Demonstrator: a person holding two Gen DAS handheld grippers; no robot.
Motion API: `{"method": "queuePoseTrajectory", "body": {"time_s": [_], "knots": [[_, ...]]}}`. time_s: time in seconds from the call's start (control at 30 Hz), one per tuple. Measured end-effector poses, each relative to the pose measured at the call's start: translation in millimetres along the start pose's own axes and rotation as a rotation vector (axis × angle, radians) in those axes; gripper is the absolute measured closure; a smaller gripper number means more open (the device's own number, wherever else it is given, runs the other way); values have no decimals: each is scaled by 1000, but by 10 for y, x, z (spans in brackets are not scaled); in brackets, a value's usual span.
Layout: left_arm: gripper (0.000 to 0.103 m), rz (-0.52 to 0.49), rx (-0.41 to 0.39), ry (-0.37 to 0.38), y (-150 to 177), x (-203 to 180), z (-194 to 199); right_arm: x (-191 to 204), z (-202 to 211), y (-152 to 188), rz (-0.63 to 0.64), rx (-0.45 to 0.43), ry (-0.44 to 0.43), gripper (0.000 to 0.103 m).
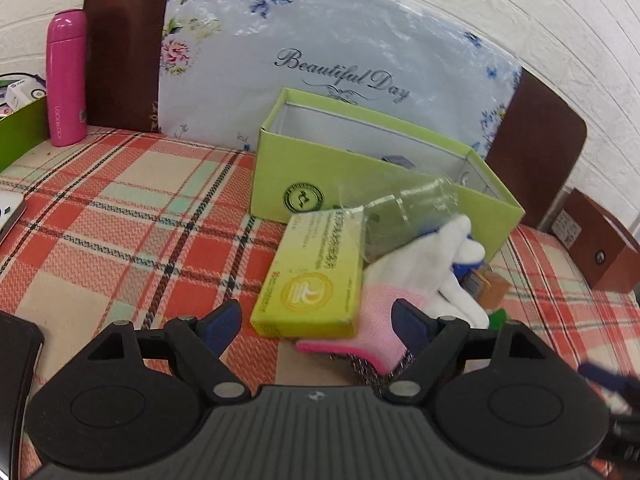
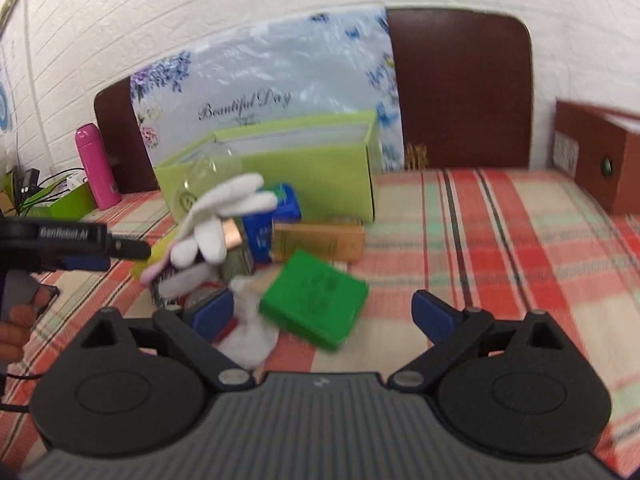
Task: Organize objects
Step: 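Grasp the yellow medicine box with left tool while right tool grasps another green box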
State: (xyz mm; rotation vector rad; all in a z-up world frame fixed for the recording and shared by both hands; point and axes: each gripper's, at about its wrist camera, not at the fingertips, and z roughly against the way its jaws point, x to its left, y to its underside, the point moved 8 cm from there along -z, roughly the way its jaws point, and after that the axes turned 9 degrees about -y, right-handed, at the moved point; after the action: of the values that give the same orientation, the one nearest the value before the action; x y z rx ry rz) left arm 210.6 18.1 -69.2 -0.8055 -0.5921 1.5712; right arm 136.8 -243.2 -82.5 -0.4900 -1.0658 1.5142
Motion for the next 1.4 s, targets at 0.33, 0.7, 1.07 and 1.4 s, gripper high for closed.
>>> {"method": "queuePoseTrajectory", "body": {"time_s": [0.33,0.7,1.07,1.4], "knots": [[18,-26,75,-15,-23,47,-560,-19,106,101,-26,8,17,15],[32,-111,65,-95,69,278,-426,-28,-135,114,-44,62,44,22],[32,-184,108,-60,593,338,164,-64,-463,-26,-120,64,43,24],[30,-192,108,-77,561,223,128,-94,-611,-81,-255,55,32,21]]}}
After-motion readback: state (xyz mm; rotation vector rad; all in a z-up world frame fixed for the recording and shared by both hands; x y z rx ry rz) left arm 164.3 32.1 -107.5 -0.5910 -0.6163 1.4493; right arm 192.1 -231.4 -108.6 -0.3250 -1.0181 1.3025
